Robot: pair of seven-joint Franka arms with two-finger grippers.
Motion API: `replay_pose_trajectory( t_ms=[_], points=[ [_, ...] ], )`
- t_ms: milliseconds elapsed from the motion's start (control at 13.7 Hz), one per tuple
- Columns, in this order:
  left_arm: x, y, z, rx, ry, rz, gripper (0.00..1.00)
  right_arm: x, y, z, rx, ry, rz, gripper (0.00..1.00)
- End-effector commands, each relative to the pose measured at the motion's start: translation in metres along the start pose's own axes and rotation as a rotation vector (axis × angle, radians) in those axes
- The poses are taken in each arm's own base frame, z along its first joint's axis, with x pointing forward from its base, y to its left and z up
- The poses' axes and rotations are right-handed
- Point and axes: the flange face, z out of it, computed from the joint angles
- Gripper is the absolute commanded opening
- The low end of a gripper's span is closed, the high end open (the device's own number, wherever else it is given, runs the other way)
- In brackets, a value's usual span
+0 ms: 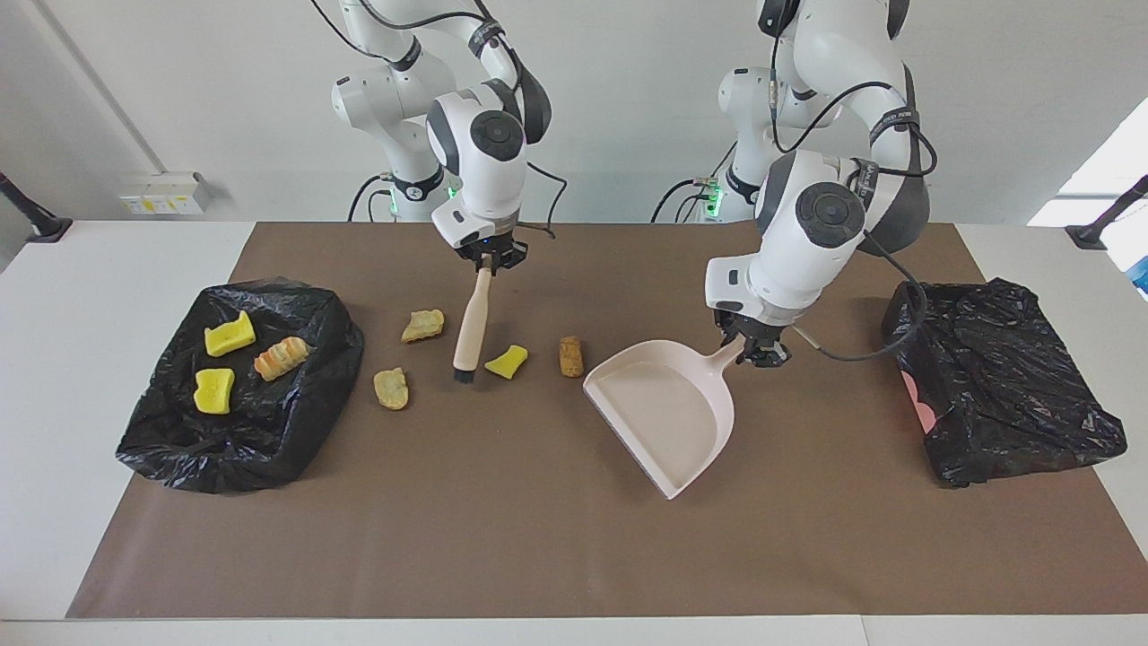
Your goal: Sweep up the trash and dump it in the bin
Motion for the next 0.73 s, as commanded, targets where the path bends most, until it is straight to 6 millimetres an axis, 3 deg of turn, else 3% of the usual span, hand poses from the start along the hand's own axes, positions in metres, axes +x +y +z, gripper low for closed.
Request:
replay_pose_trajectory(
  t_ms=[0, 146, 291, 437, 655],
  points=[
    [-0.025, 0.031, 0.019, -0.008, -0.059, 0.126, 0.00, -0.007, 0.027, 0.007, -0.091, -0.066, 0.046, 0.00],
    [-0.040, 0.057, 0.042, 0.010, -0.055, 0.158, 0.00, -0.014, 0.049, 0.021, -0.121, -0.102, 0.159, 0.00],
    [-0.050, 0.075, 0.056, 0.030, -0.047, 0.184, 0.00, -0.040, 0.063, 0.040, -0.161, -0.098, 0.251, 0.00],
    [-0.041, 0.101, 0.066, 0.080, -0.016, 0.222, 0.00, -0.058, 0.075, 0.059, -0.160, -0.091, 0.280, 0.00],
    [-0.034, 0.119, 0.076, 0.103, -0.002, 0.193, 0.00, -0.063, 0.064, 0.084, -0.111, -0.058, 0.286, 0.00]
  ],
)
